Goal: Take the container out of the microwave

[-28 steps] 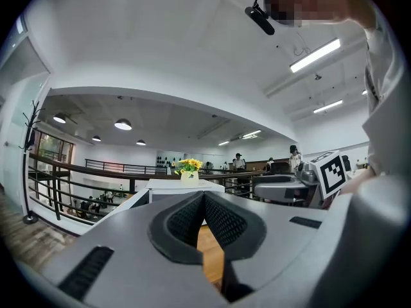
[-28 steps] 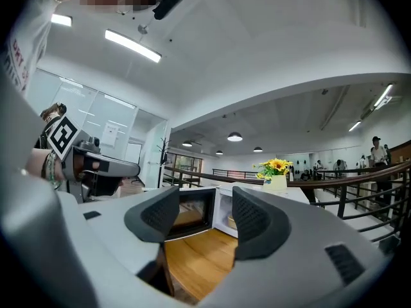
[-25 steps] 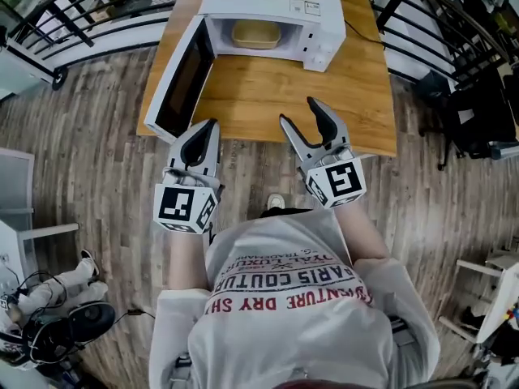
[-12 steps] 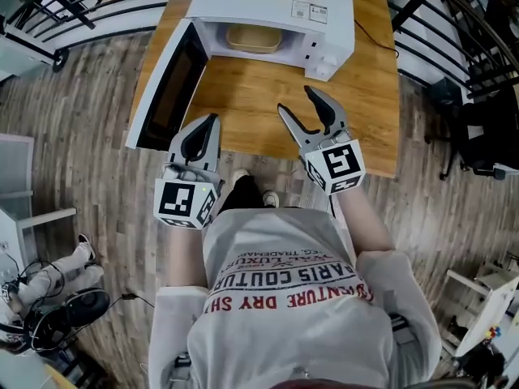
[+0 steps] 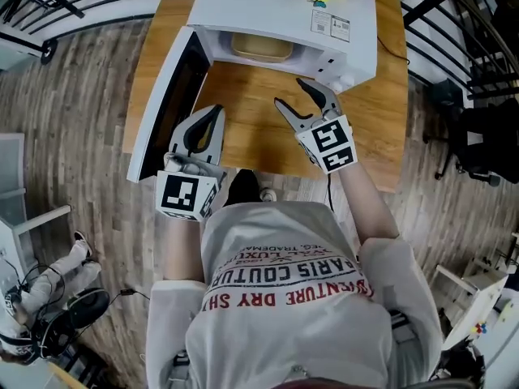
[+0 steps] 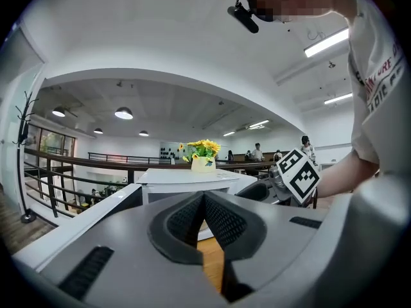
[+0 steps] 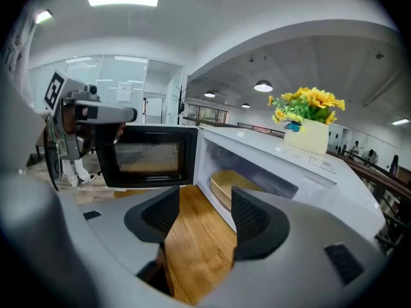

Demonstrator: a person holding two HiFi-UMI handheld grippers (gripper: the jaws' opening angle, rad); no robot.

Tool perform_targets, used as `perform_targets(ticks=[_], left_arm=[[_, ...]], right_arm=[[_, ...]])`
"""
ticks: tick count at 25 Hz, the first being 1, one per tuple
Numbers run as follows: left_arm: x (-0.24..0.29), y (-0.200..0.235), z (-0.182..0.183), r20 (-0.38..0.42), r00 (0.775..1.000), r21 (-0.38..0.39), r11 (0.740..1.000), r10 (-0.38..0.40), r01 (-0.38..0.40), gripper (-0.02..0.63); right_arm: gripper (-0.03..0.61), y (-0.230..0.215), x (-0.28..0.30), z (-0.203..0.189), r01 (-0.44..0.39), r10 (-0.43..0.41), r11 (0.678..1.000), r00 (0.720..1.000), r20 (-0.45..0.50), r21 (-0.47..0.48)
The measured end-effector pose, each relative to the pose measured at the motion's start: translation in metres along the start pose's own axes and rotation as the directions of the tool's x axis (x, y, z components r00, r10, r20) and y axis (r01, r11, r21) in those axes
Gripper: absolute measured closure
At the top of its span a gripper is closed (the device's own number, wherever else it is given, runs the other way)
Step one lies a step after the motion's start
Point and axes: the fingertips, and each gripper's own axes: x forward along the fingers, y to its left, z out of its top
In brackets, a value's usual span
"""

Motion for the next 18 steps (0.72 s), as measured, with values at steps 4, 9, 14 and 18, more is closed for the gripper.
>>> perform_targets(ticks=[4,9,14,18], left_arm=[[0.013,0.019,-0.007,-0.019,1.000,-0.021,1.000,-0.003,0.002,0.601],[0.027,0.035,-0.017,-0.034,0.999,-0.038,0.999,-0.013,0.012,0.601],[0.037,0.043,-0.029,-0.056,0.998,-0.058,0.998,-0.027,0.024,0.601],[0.041,0.049,-0.037,-0.071,0.997,-0.075,0.997,-0.028,0.023,0.601]], right_arm=[[0.311,-0.008,0.040,-0.006,-0.035,0.021,0.992,0.993,-0.115,-0.124],[0.314,-0.013,0.086,-0.021,-0.127,0.064,0.963,0.964,-0.257,-0.239],[0.327,-0.016,0.122,-0.039,-0.218,0.091,0.930,0.916,-0.390,-0.297],[0.350,-0.024,0.144,-0.046,-0.244,0.063,0.906,0.886,-0.459,-0.347]])
